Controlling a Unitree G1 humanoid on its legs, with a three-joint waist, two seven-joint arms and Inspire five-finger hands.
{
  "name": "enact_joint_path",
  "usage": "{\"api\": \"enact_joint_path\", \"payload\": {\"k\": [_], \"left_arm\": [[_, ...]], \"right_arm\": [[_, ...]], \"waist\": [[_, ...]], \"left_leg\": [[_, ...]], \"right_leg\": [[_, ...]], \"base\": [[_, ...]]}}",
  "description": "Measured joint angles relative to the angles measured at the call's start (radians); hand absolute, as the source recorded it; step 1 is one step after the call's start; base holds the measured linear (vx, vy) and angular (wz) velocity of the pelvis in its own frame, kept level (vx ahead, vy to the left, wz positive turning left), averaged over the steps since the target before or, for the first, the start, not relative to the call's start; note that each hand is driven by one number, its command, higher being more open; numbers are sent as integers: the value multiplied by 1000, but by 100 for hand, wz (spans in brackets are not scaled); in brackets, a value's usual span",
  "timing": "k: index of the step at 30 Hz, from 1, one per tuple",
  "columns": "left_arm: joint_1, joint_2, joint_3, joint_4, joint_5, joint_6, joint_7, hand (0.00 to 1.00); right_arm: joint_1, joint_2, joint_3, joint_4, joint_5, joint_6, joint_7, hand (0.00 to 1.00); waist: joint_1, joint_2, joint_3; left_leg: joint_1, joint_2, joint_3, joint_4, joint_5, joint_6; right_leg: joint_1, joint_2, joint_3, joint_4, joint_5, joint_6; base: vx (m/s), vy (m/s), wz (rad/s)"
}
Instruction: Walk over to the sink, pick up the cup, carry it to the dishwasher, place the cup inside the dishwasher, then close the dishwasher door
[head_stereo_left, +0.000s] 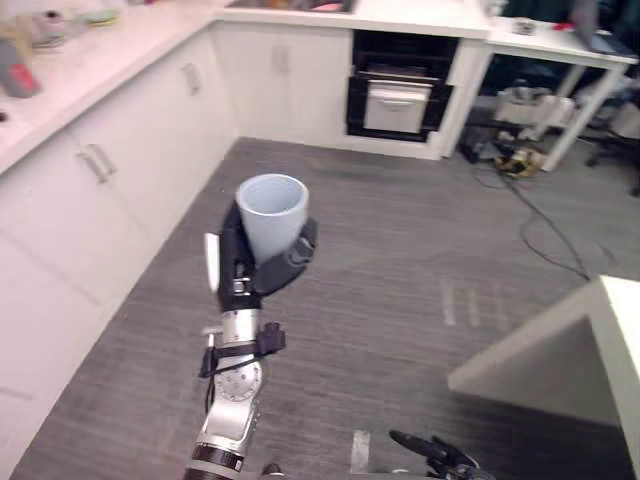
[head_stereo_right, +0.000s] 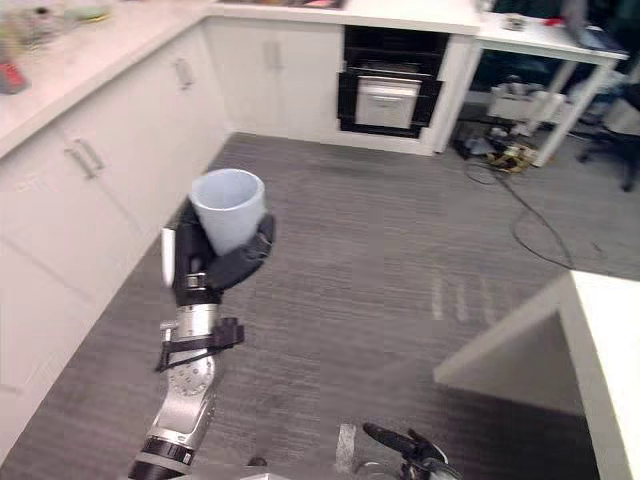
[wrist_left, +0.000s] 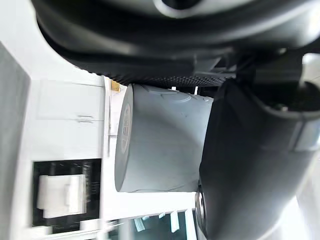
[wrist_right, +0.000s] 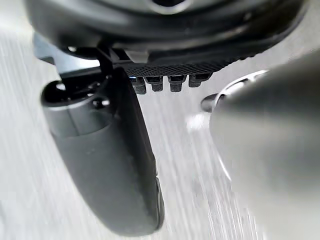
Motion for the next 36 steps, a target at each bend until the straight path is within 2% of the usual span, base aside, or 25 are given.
{"api": "enact_joint_path", "payload": {"k": [3, 6, 7, 11, 13, 15, 18, 22, 27, 30, 32, 34, 36], "left_arm": [[-6, 0, -2, -20, 46, -1, 4, 0], [-1, 12, -3, -20, 50, -1, 4, 0], [44, 90, -33, -11, 23, 23, 42, 0], [46, 88, -33, -11, 23, 24, 42, 0], [64, 79, -13, -11, 20, 24, 42, 0], [86, 57, 27, -11, -16, 25, 17, 0], [85, 40, 71, -8, -94, 25, -24, 0], [85, 41, 167, 0, -188, 27, -67, 0], [84, 48, 253, 13, -291, 36, -81, 0], [85, 48, 266, 22, -291, 50, -80, 0], [88, 46, 267, 22, -291, 54, -81, 0], [103, 42, 267, 11, -289, 58, -83, 0], [147, 23, 279, -47, -265, 61, -84, 0]], "right_arm": [[-40, -7, 26, -13, 0, 1, 9, 100], [-28, -8, 34, -34, 0, 0, 6, 100], [27, 39, 74, 11, -47, -23, 6, 100], [38, 38, 69, 10, -47, -25, 6, 100], [55, 38, 65, 8, -47, -32, 15, 100], [101, 38, 32, -12, -37, -31, 51, 100], [130, 29, 10, -8, -32, -12, 114, 100], [150, 23, -15, 14, 3, 3, 164, 100], [154, 22, -49, 22, 33, 0, 206, 100], [150, 17, -49, 24, 33, -1, 211, 100], [151, 17, -48, 24, 34, -3, 213, 100], [151, 19, -46, 26, 33, 0, 220, 100], [130, 13, -45, 33, 31, 3, 236, 100]], "waist": [[3, 12, 4], [4, -7, 13], [-3, -102, -60], [-4, -102, -61], [0, -99, -83], [-15, -99, -134], [-29, -102, -143], [-30, -103, -142], [-25, -104, -107], [-14, -102, -90], [-11, -96, -81], [-17, -96, -79], [-8, -92, -56]], "left_leg": [[5, 26, 0, -31, 3, -18], [22, 24, 1, -31, 4, -18], [-3, -86, -1, -87, 78, 43], [3, -84, 6, -87, 71, 44], [21, -79, 37, -86, 55, 41], [27, -79, 40, -86, 40, 38], [27, -80, 21, -81, 40, 38], [30, -76, -5, -80, 41, 38], [43, -60, -52, -86, 46, 30], [38, -58, -79, -86, 55, 25], [35, -55, -91, -86, 55, 29], [21, -53, -112, -65, 40, 26], [-65, -43, -110, 104, -50, 37]], "right_leg": [[6, 30, -5, -16, -2, 1], [23, 28, -4, -16, -2, 1], [47, -62, -13, -128, 73, 32], [46, -60, -5, -133, 73, 32], [47, -51, 30, -144, 77, 31], [47, -48, 49, -154, 77, 33], [57, -45, 42, -156, 77, 32], [62, -39, 40, -152, 71, 22], [58, -32, 18, -52, 15, -15], [59, -33, -8, -28, -11, -13], [58, -28, -2, -18, -31, 2], [54, -9, 44, -11, -46, 0], [35, 10, 97, 19, -61, -14]], "base": [[83, -34, 13], [7, -13, 2], [0, 0, 0], [0, -1, -7], [18, -5, -48], [73, -8, -33], [62, -12, 5], [9, -17, 2], [-62, -35, 26], [-94, -37, 30], [-98, -50, 27], [-65, -55, 28], [-9, -47, 3]]}}
